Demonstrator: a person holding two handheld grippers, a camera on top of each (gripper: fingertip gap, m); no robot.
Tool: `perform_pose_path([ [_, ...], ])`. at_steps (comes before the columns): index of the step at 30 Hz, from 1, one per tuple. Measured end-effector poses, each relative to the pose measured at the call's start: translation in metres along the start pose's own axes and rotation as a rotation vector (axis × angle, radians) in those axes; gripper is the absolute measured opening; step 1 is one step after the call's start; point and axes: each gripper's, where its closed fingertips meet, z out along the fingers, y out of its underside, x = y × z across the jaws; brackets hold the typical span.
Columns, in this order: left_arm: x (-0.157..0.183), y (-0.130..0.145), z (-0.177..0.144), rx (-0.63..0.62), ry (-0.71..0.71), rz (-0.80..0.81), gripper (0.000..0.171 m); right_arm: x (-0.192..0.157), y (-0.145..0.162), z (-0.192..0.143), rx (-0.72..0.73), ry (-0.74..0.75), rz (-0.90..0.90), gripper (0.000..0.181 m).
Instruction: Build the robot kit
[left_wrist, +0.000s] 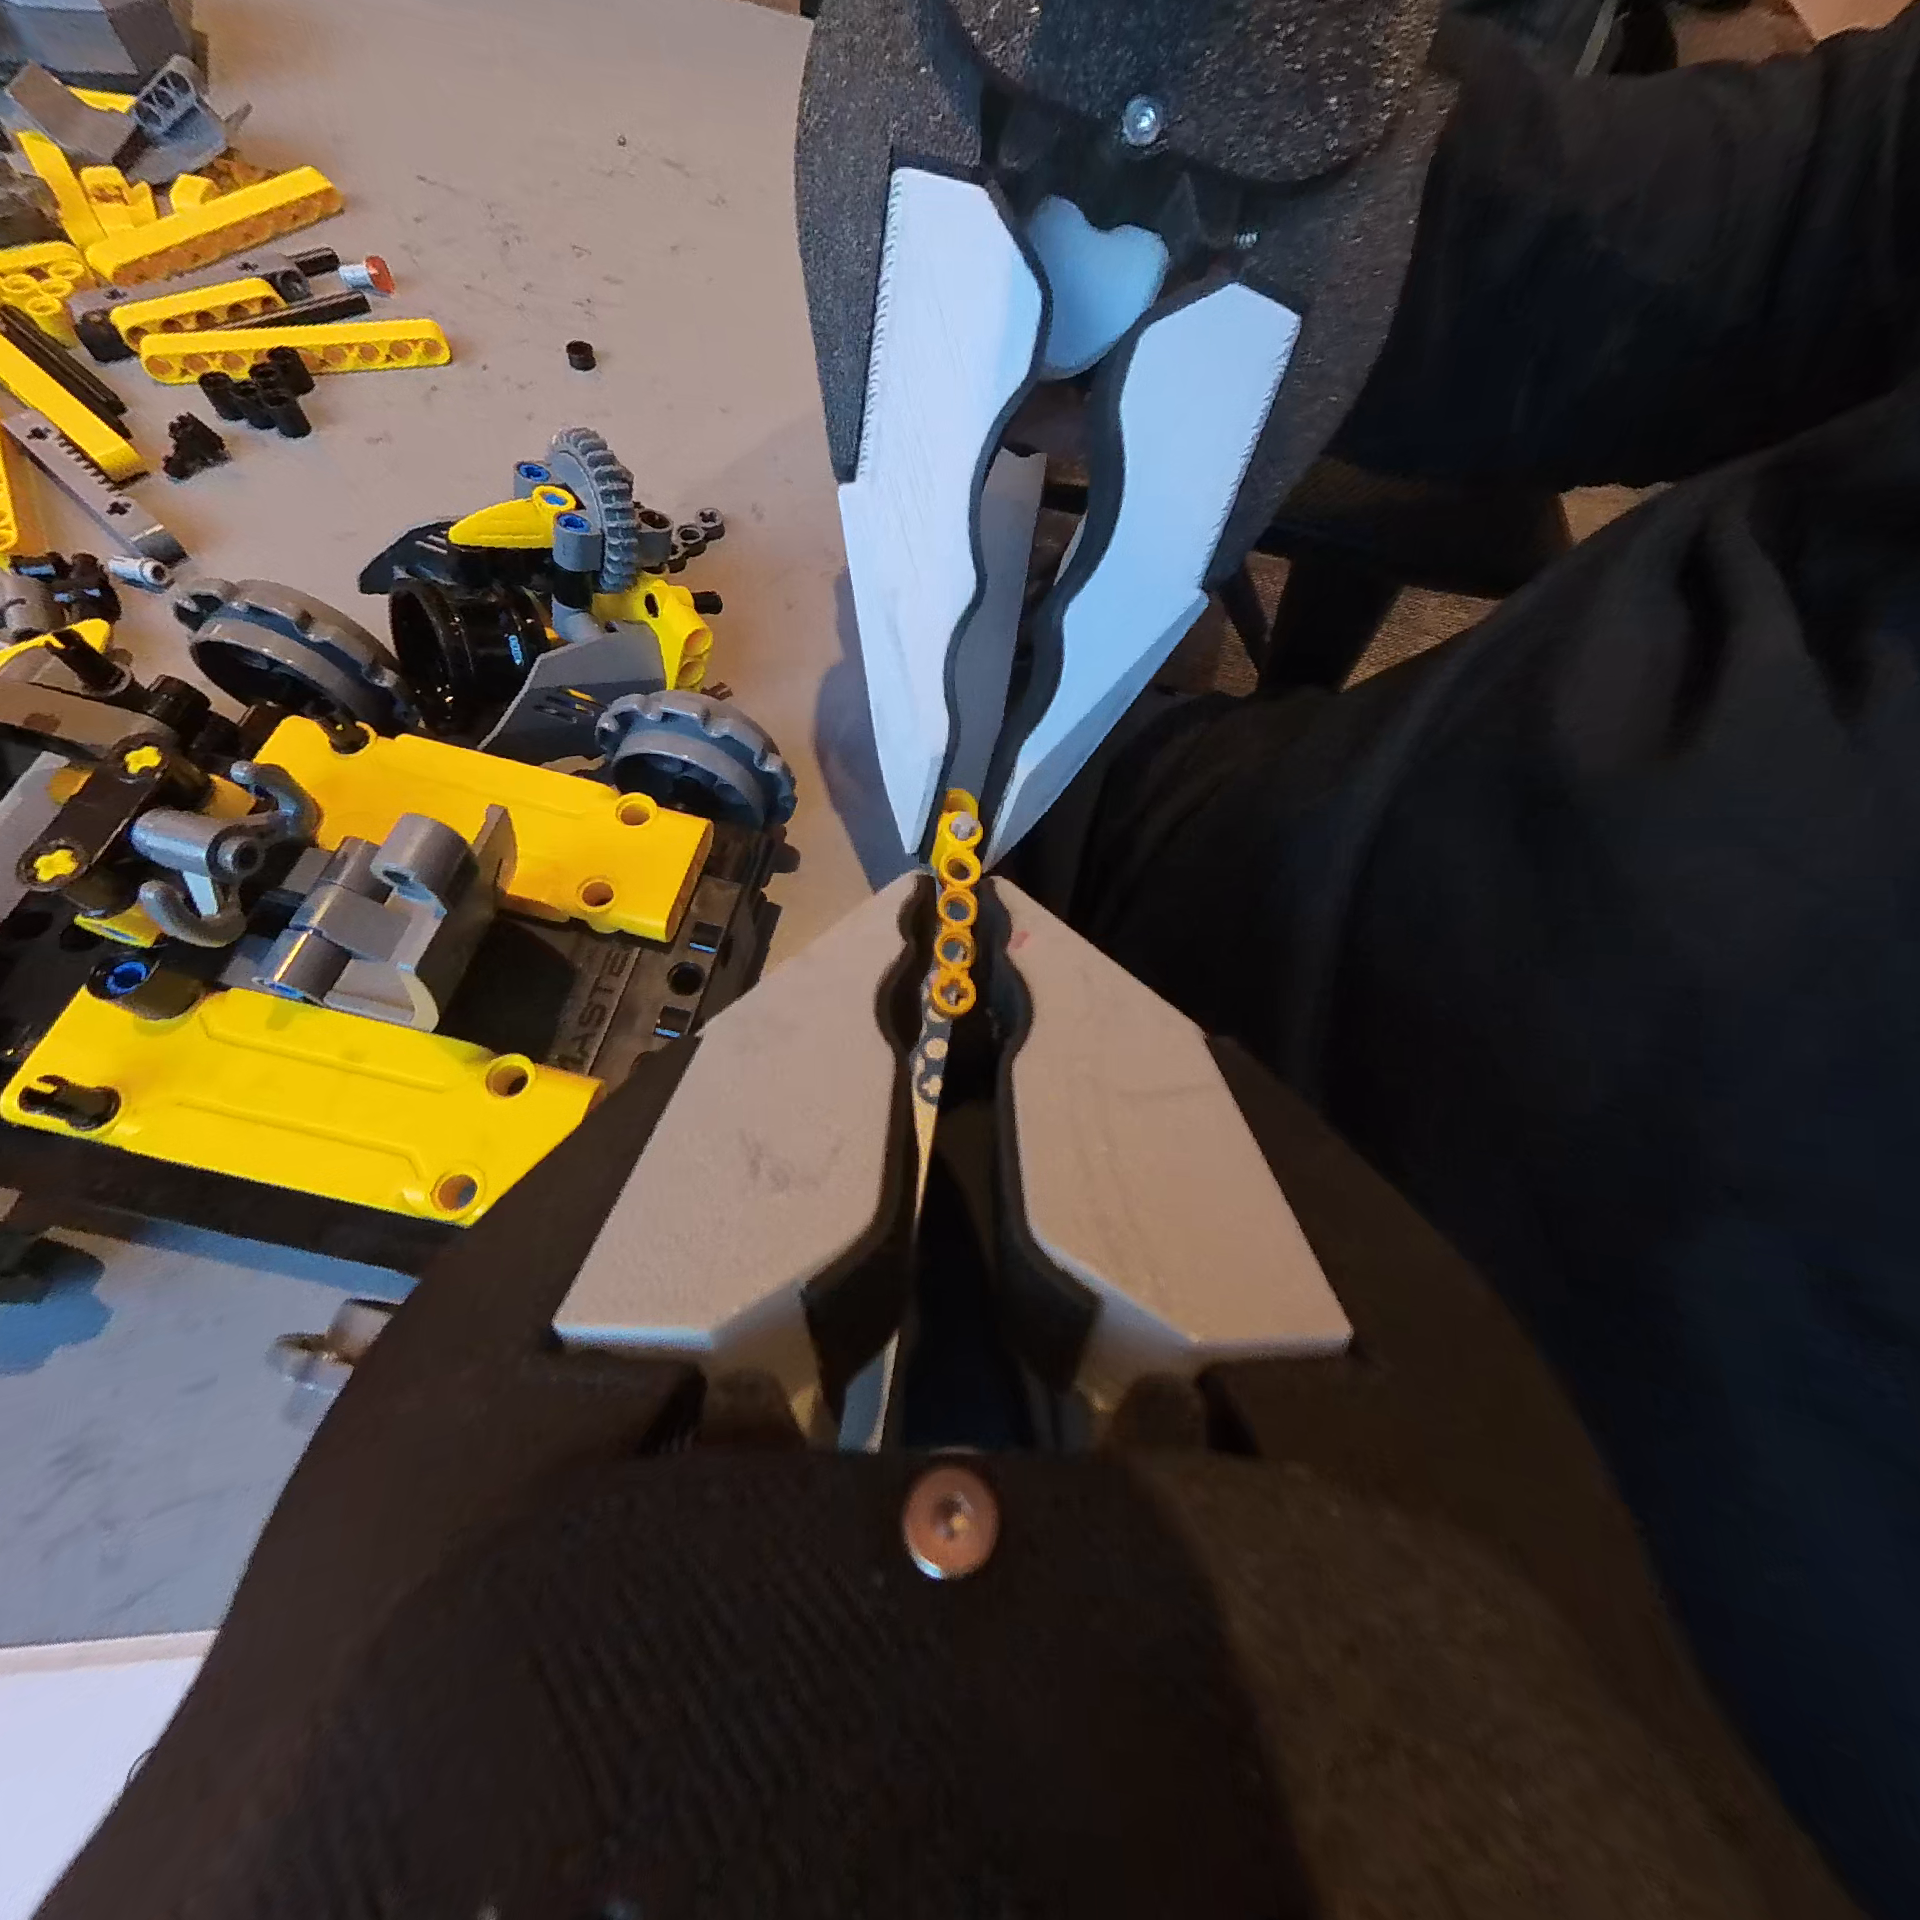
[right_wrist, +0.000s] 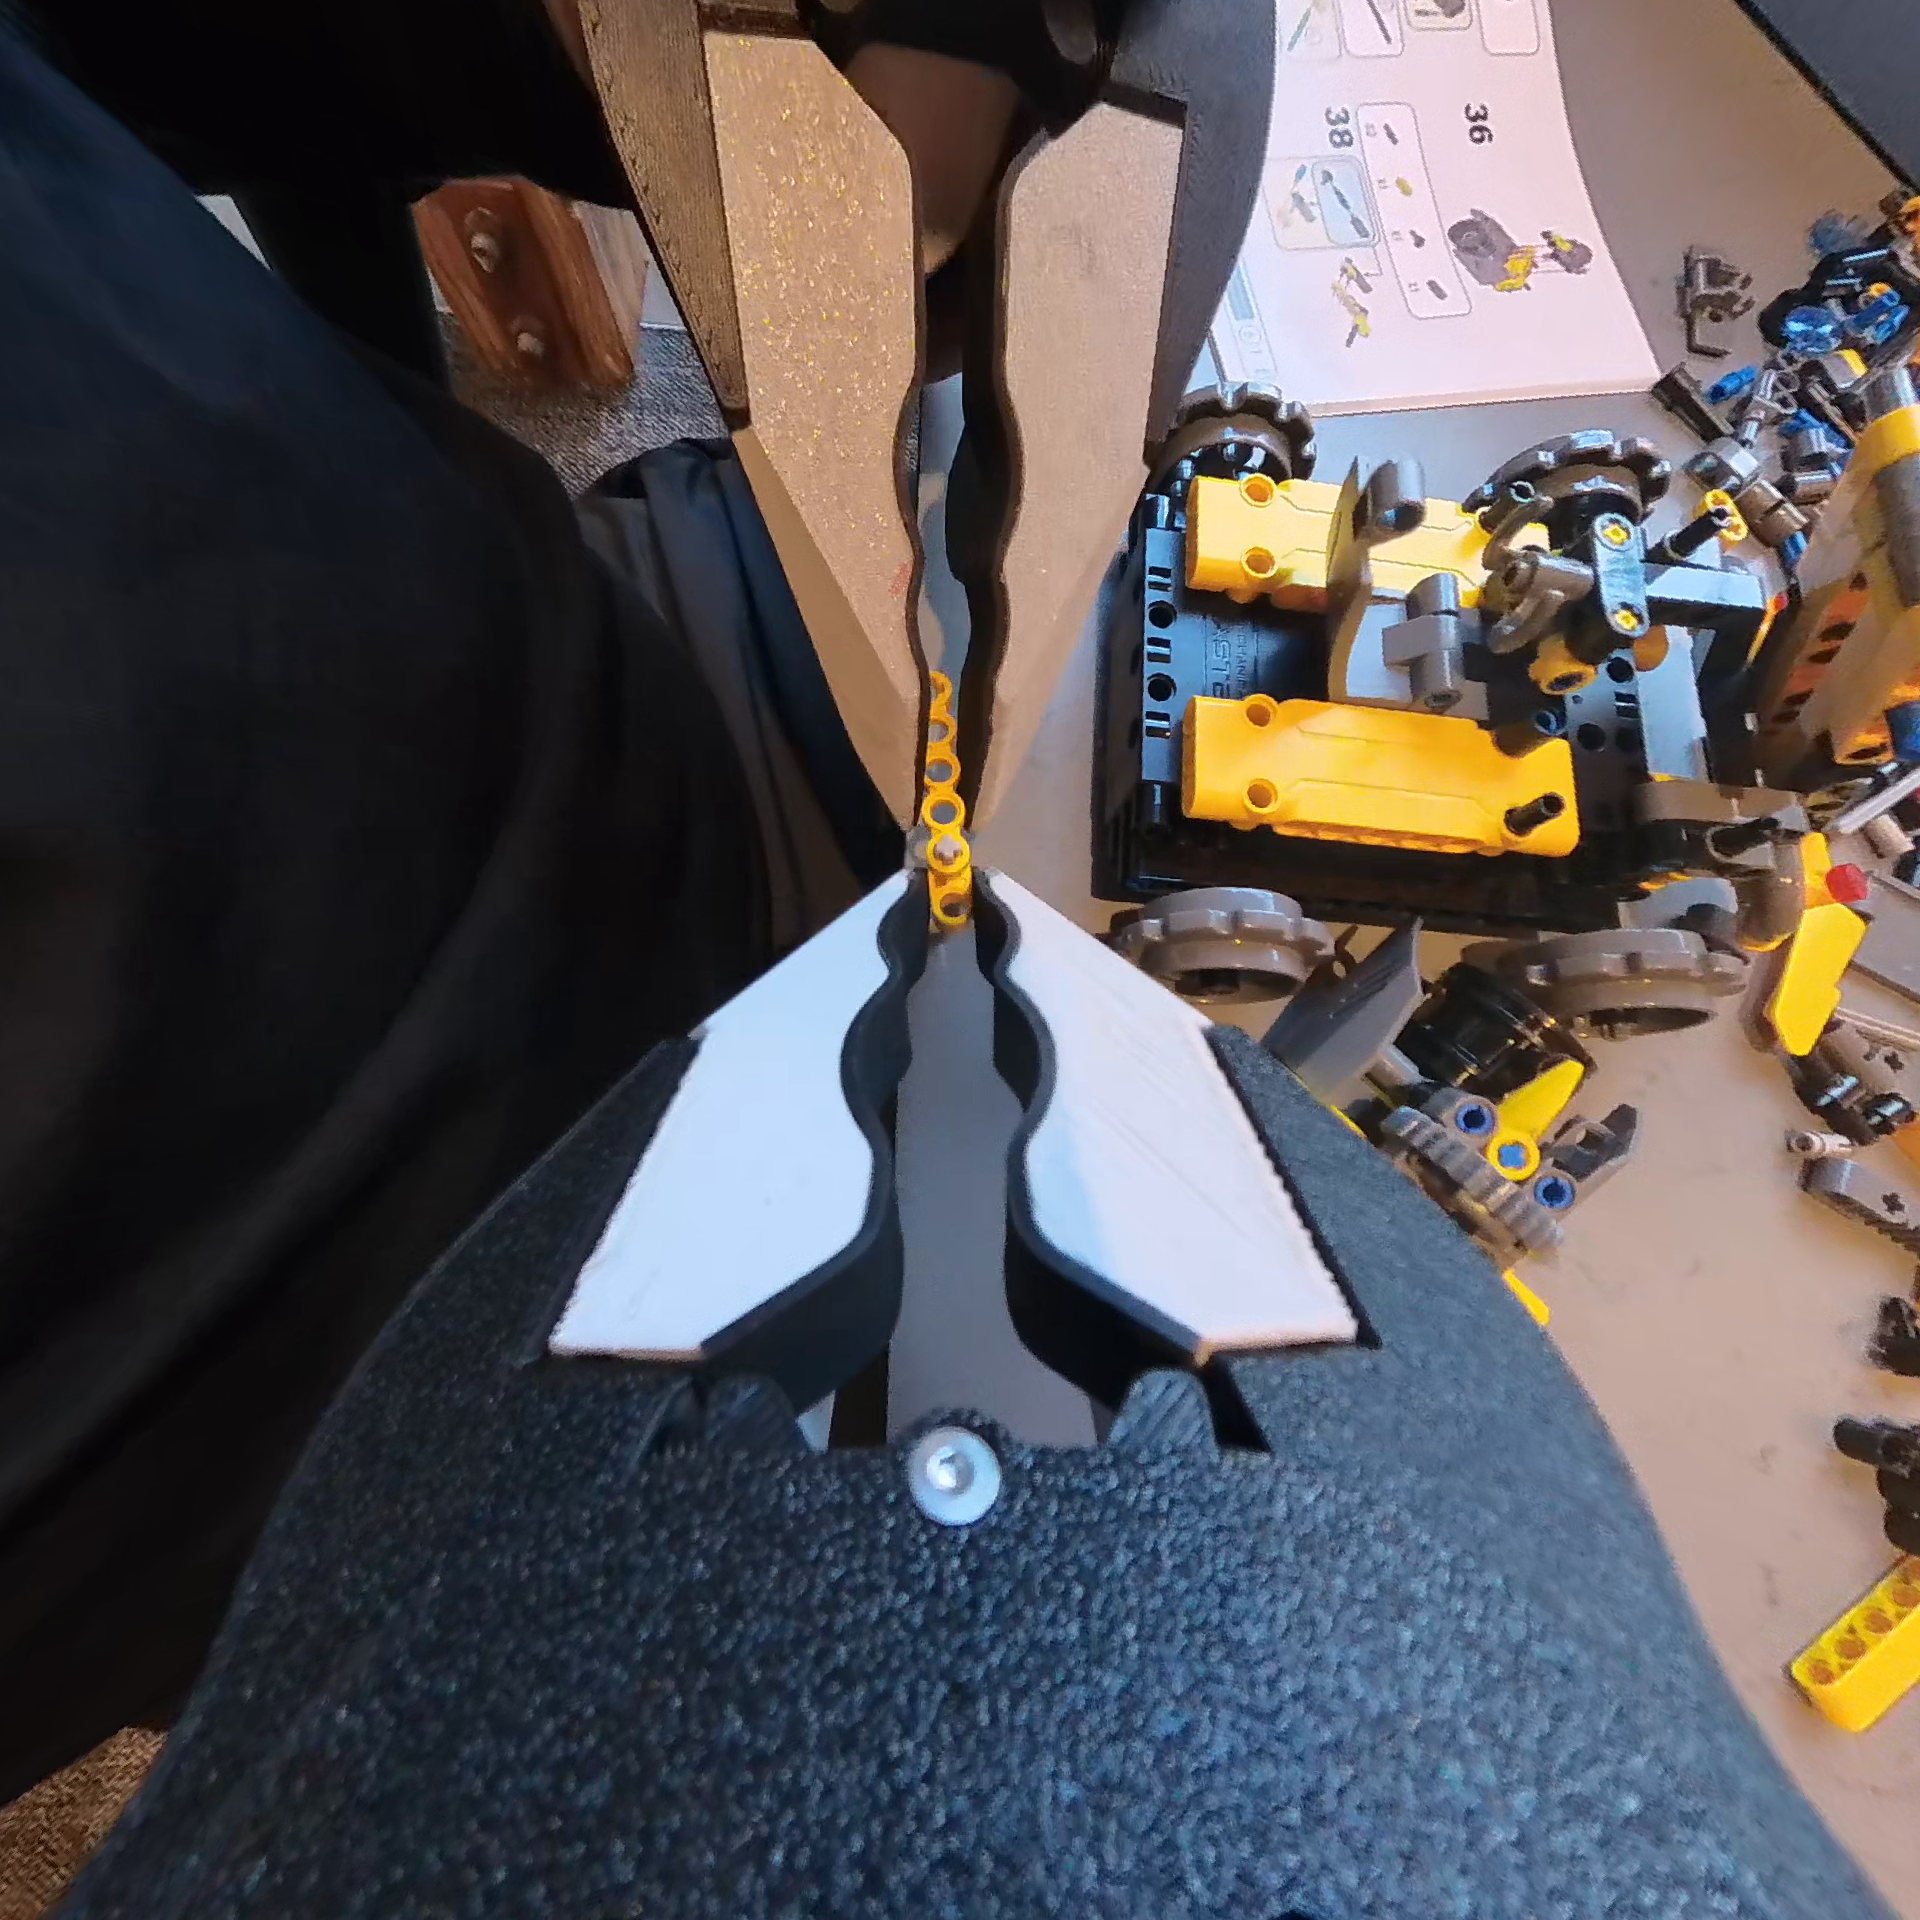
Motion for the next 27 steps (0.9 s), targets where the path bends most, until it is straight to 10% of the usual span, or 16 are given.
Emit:
perform_pose_path([
  [27, -0.0004, 0.0043, 0.0, -0.056, -0.055, 0.087, 0.005, -0.0009, 0.0019, 0.0022, -0.133, 0.055, -0.056, 0.008],
])
